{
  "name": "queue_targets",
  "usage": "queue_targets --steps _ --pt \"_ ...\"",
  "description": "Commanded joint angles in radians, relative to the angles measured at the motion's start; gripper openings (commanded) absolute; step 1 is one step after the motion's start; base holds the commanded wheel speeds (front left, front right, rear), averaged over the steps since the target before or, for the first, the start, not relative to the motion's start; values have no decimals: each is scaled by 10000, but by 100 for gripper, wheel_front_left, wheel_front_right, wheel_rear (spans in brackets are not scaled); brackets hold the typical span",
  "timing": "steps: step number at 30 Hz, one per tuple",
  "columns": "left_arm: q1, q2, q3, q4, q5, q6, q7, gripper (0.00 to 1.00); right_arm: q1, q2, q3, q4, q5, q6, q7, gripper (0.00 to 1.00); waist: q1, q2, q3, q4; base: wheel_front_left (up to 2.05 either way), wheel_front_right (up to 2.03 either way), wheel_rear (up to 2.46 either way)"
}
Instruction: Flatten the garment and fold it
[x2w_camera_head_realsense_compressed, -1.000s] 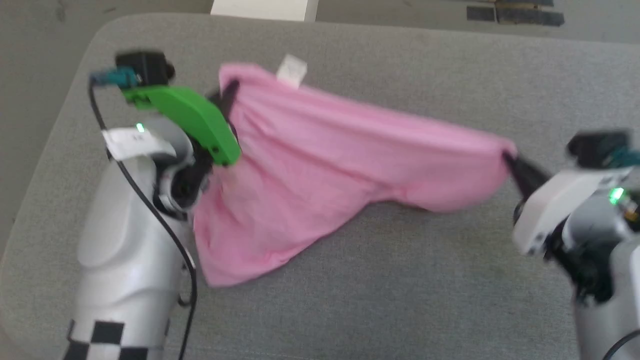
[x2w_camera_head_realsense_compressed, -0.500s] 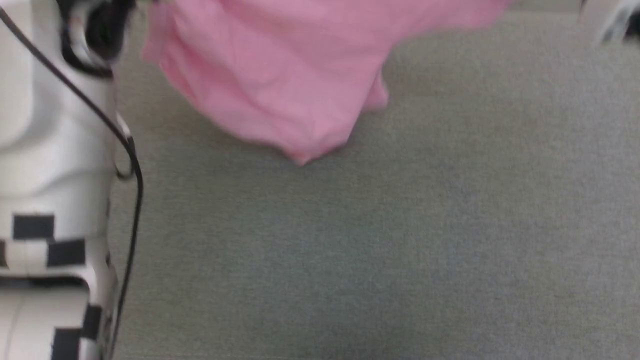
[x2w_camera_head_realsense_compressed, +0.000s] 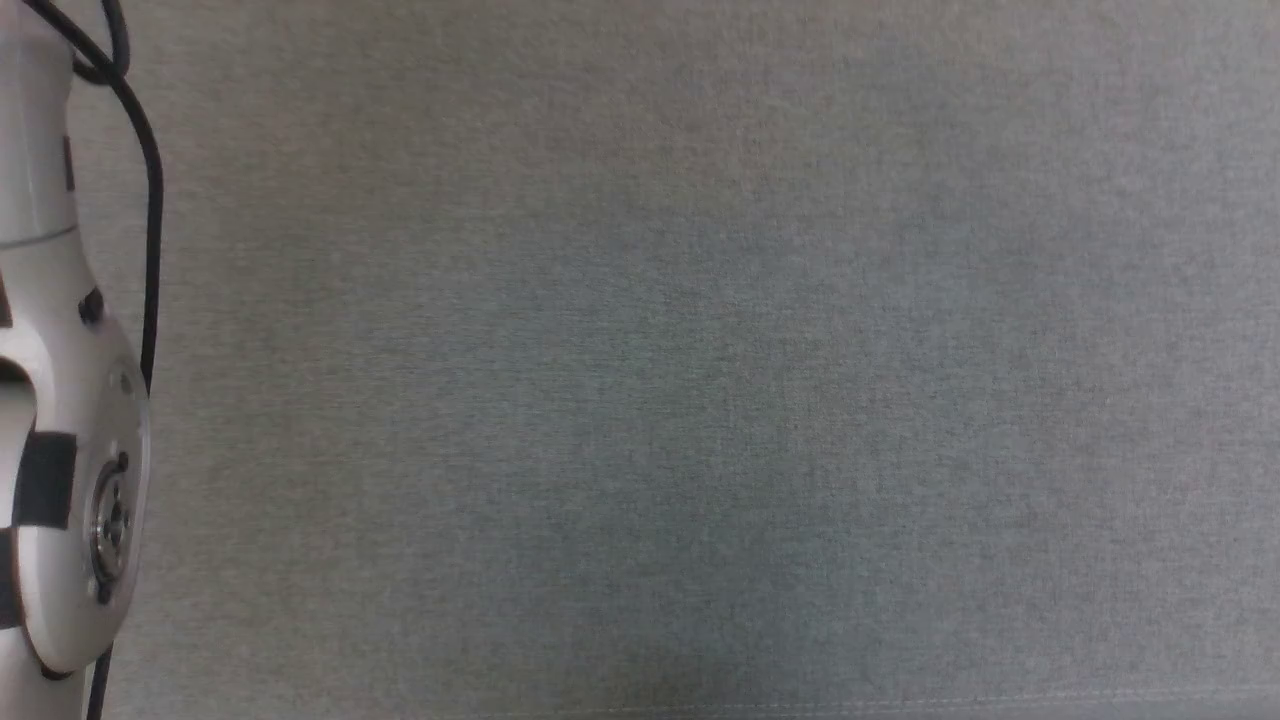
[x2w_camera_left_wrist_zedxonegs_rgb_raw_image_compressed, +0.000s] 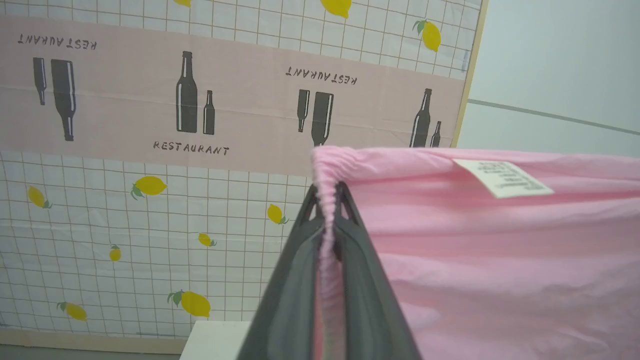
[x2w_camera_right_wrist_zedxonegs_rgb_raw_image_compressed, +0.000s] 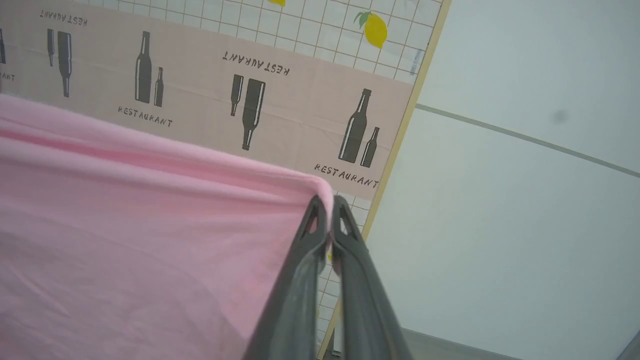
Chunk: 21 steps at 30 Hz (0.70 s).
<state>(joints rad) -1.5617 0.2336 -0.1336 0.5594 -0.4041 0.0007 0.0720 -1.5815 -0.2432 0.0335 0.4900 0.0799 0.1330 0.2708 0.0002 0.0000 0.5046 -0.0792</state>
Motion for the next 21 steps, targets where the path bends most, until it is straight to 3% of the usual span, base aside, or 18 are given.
queue_targets --steps 1,6,11,13,21 --pt "-193 34 61 202 22 -54 -293 0 -251 -59 -122 245 -145 -23 -245 0 -2 0 531 -294 0 0 0" --pt "-117 -156 111 981 -256 -436 -1027 0 -547 -45 21 957 -15 -23 -819 0 -2 0 729 -226 0 0 0" --pt "767 -341 51 1597 -690 -989 -1825 0 410 -219 778 1156 767 -23 -1250 0 -2 0 509 -100 0 0 0" --pt "2013 -535 -120 1734 -1251 -1242 -2358 0 1944 -372 1089 891 1925 -23 -1542 0 -2 0 -58 141 0 0 0" --pt "5398 -940 -628 486 -3143 -1309 -2977 0 6506 -891 1286 -1144 3669 -23 -1812 0 -2 0 -1804 650 0 0 0"
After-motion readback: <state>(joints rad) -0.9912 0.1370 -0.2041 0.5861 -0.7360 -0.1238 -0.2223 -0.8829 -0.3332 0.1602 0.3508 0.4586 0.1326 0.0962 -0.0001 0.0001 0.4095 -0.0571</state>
